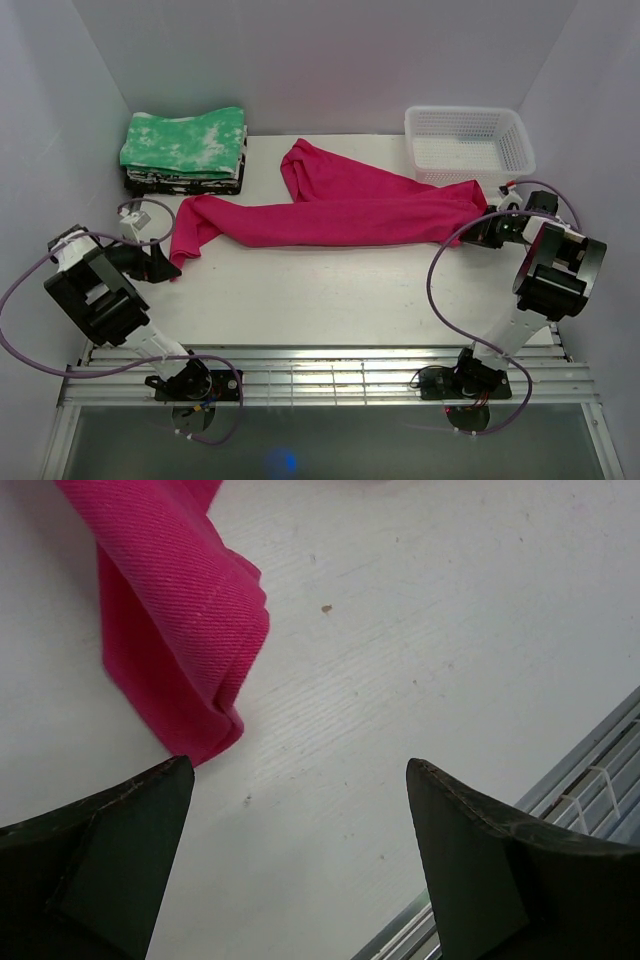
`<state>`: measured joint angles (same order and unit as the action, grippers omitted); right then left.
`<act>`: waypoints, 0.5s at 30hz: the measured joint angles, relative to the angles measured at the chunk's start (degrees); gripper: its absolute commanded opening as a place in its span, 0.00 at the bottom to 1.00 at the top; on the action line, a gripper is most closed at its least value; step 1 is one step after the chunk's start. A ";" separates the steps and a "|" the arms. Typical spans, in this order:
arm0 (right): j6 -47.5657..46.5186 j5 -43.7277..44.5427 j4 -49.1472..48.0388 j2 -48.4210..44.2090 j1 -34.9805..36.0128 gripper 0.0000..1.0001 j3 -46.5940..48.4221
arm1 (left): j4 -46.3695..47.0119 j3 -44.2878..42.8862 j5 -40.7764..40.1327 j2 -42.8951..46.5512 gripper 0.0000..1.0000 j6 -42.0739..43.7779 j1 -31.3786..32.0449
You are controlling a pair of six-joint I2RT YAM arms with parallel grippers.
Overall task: Fold and stack the trousers
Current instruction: Flatten the trousers out
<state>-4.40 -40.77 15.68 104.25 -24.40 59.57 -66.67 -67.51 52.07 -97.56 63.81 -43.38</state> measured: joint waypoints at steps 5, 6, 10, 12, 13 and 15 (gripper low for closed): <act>-3.37 -1.33 5.07 -4.37 -0.22 0.08 4.26 | 3.21 5.90 0.17 1.97 0.98 2.16 0.52; -3.87 -1.60 5.66 -5.01 -0.28 0.08 4.90 | 4.92 6.71 0.11 2.27 0.98 2.08 0.94; -6.25 -2.40 9.68 -6.34 -0.37 0.08 7.76 | 15.98 10.27 -1.16 3.17 0.98 -1.64 3.93; -7.34 -2.51 11.76 -6.34 -0.55 0.08 9.11 | 22.45 11.98 -2.49 3.34 0.95 -4.72 5.90; -8.04 -2.58 12.94 -6.34 -0.70 0.08 9.84 | 26.12 12.72 -3.37 3.34 0.87 -6.47 6.43; -9.46 -2.58 15.56 -6.34 -1.18 0.08 11.37 | 29.62 12.92 -4.48 3.15 0.74 -8.94 8.52</act>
<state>-13.87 -43.35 31.24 97.91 -25.58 70.94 -37.06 -54.59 47.59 -94.41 54.87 -34.85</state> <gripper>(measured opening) 0.085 0.864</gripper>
